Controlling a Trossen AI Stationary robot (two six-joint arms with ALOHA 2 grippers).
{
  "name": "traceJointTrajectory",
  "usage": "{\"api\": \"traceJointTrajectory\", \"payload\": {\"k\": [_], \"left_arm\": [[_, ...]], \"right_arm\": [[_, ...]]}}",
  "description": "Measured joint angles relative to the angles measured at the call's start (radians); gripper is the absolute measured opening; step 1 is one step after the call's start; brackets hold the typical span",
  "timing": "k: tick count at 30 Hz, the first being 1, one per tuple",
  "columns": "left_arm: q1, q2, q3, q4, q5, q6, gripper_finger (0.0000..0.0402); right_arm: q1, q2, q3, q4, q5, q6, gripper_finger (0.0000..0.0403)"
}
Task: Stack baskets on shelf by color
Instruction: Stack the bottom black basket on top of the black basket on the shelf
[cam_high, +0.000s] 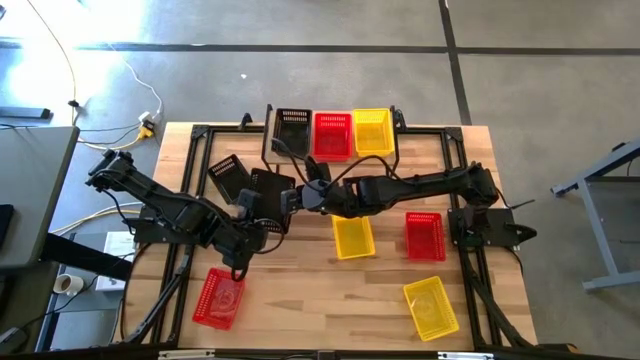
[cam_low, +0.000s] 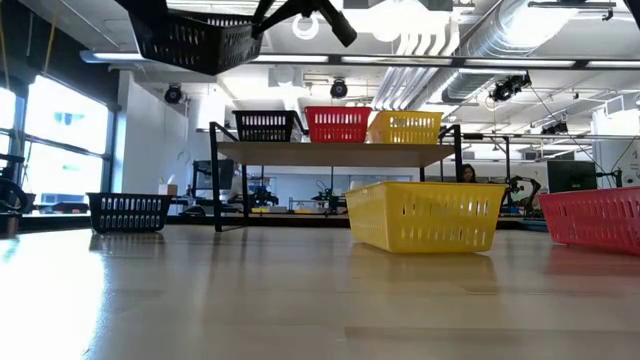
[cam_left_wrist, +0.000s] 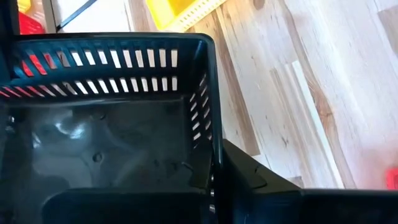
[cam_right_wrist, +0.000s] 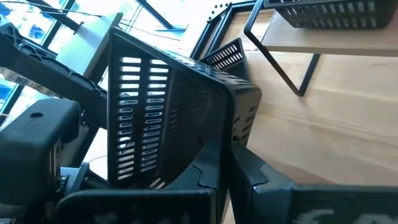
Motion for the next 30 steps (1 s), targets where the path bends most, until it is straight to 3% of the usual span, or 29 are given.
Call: {"api": "traceJointTrajectory", "payload": {"k": [8,19,30], "left_arm": [[0.000,-0.005,0.004,-0.002,0.006,-0.005,0.0004],[0.000,-0.005,0.047,-0.009,0.003,0.029,0.0002],[0.072,-0.062,0.050,-0.002,-0.017,0.070,0.0001]], "right_arm": [[0.000,0.000,0.000,0.000,-0.002,-0.059,0.0010],[-0.003,-0.023,0.000,-0.019,-0.023,-0.063,0.0129],[-0.002,-0.143,0.000,-0.104,0.012,-0.171,0.0133]]}}
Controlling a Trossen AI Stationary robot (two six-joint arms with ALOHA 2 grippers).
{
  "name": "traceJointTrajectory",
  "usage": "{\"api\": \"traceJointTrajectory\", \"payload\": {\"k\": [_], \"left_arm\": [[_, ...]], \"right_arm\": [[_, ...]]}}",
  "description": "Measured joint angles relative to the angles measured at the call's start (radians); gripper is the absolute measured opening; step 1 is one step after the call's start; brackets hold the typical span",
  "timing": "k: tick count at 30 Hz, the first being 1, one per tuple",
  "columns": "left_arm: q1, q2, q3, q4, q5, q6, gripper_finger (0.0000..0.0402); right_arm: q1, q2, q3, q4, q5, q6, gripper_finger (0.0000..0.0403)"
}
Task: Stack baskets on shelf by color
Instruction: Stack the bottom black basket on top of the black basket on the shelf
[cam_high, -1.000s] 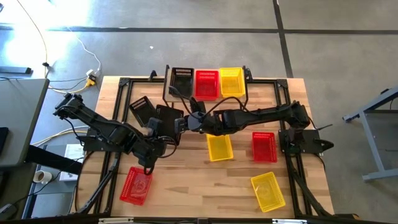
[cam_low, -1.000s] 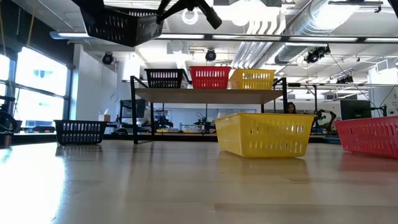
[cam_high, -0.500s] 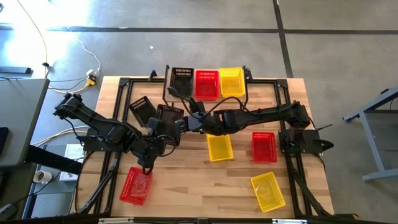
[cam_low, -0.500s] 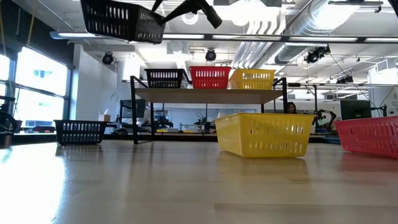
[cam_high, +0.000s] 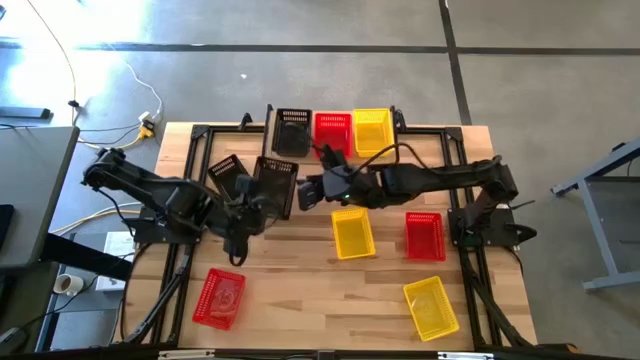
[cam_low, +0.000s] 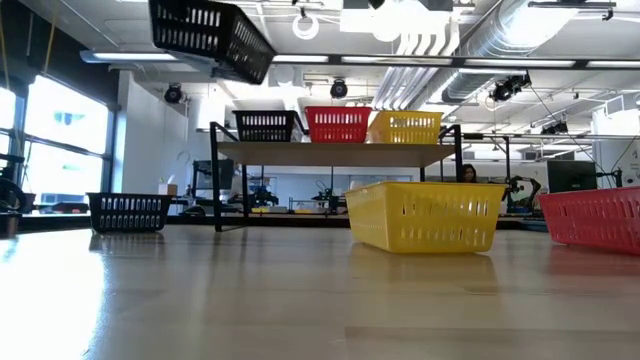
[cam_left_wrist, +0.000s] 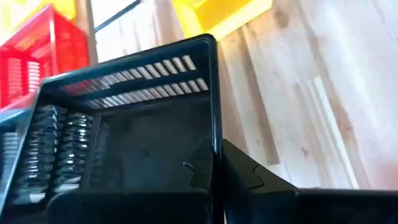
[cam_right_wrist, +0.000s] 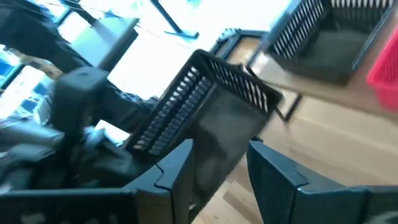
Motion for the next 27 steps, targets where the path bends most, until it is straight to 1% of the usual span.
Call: {"api": "traceJointTrajectory", "payload": {"k": [5,11,13,17,19,23,27], "left_arm": [[0.090,-0.046,-0.001,0.039,-0.002,0.044,0.0001],[0.218,-0.112,0.000,0.166,0.003,0.123,0.0001],[0.267,-0.134,-0.001,0.203,0.026,0.157,0.0001],[0.373,-0.164,-0.001,0.279,0.120,0.218,0.0001],[0.428,-0.169,0.000,0.323,0.184,0.247,0.0001],[0.554,-0.169,0.000,0.338,0.326,0.314,0.0001],[0.661,-0.146,-0.001,0.365,0.424,0.381,0.0001]], "right_arm": [[-0.005,-0.056,0.000,-0.007,0.010,-0.099,0.0133],[-0.023,-0.119,0.000,-0.019,0.022,-0.220,0.0133],[-0.032,-0.143,0.000,-0.023,0.023,-0.259,0.0133],[-0.056,-0.196,0.000,-0.024,0.024,-0.329,0.0133],[-0.069,-0.221,0.000,-0.025,0.024,-0.360,0.0133],[-0.100,-0.264,0.000,-0.025,0.024,-0.420,0.0133],[-0.131,-0.294,0.000,-0.027,0.024,-0.479,0.0133]]}}
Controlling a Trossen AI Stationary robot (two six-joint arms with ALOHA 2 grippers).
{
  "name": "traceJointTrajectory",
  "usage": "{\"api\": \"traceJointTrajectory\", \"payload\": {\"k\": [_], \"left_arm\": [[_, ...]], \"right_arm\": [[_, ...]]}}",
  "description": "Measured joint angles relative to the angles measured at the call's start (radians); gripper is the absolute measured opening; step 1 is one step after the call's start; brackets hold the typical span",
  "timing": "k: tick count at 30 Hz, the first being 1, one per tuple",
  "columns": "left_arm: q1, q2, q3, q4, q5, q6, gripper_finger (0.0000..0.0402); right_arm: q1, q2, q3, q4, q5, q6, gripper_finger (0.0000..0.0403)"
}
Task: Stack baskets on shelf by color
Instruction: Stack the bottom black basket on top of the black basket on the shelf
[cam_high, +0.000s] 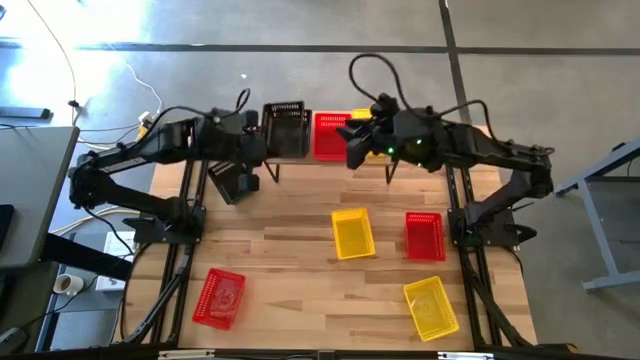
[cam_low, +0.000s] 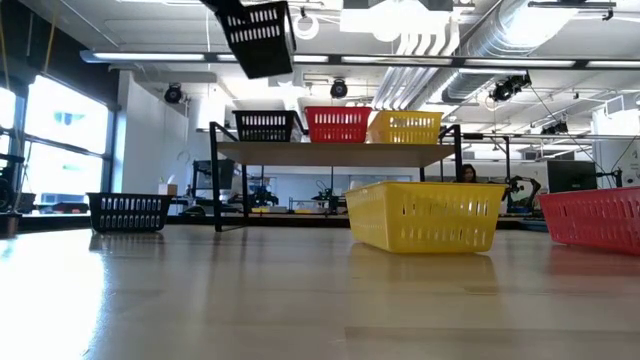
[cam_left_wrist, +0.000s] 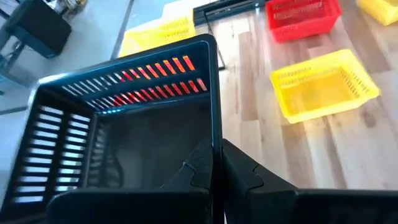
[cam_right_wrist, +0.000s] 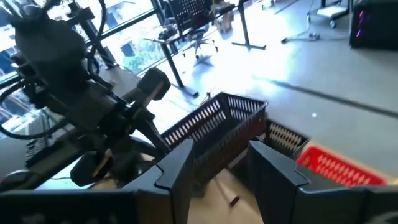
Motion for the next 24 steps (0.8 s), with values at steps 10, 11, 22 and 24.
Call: {"api": "traceJointTrajectory", "payload": {"k": [10,11,22,24], "left_arm": [[0.172,0.086,0.000,0.009,0.147,0.154,0.0001],[0.184,0.095,0.000,0.010,0.158,0.165,0.0001],[0.258,0.204,0.000,0.014,0.173,0.196,0.0001],[0.263,0.219,0.000,0.015,0.172,0.209,0.0001]], "right_arm": [[-0.080,-0.041,0.000,-0.014,-0.004,-0.098,0.0133],[-0.089,-0.045,0.000,-0.016,-0.008,-0.099,0.0133],[-0.171,-0.051,0.000,-0.027,-0.073,-0.126,0.0133],[-0.185,-0.051,0.000,-0.026,-0.089,-0.135,0.0133]]}}
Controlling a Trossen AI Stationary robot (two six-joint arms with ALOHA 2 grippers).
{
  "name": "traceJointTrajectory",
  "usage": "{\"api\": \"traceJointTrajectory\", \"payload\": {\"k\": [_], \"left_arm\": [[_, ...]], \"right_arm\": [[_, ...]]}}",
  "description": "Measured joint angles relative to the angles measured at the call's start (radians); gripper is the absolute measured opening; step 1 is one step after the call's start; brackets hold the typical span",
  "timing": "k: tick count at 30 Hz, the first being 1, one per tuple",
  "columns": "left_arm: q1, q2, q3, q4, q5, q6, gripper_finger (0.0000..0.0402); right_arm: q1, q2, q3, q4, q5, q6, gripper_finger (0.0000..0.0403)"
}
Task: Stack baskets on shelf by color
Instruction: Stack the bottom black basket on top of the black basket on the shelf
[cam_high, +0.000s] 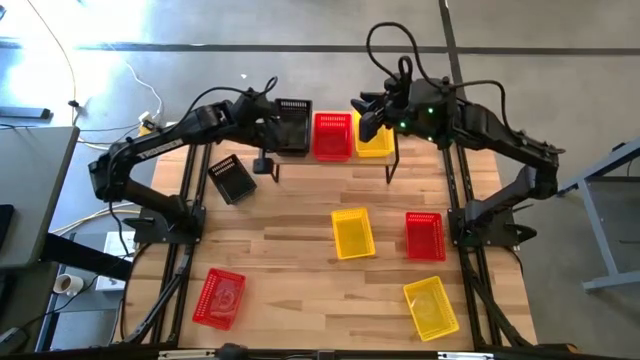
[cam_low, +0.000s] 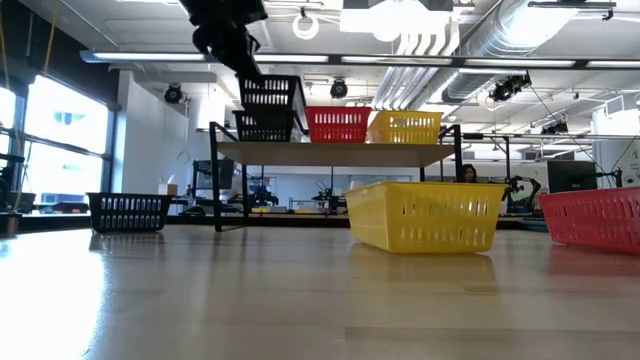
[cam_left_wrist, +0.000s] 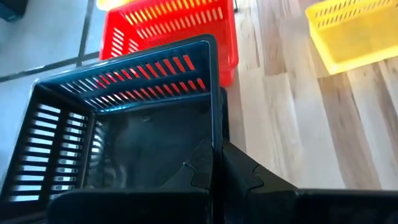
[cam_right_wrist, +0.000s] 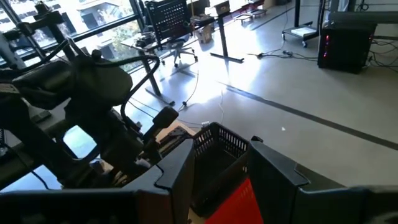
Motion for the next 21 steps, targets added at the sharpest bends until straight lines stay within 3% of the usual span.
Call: {"api": "traceJointTrajectory", "payload": {"k": [8,21], "left_arm": [[0.025,0.046,0.000,0.002,-0.002,0.013,0.0001],[0.039,0.062,0.000,0.013,-0.020,-0.012,0.0025]], "right_arm": [[-0.046,0.000,0.000,0.000,-0.071,-0.016,0.0133],[-0.078,-0.011,0.000,0.000,-0.078,-0.042,0.0133]]}}
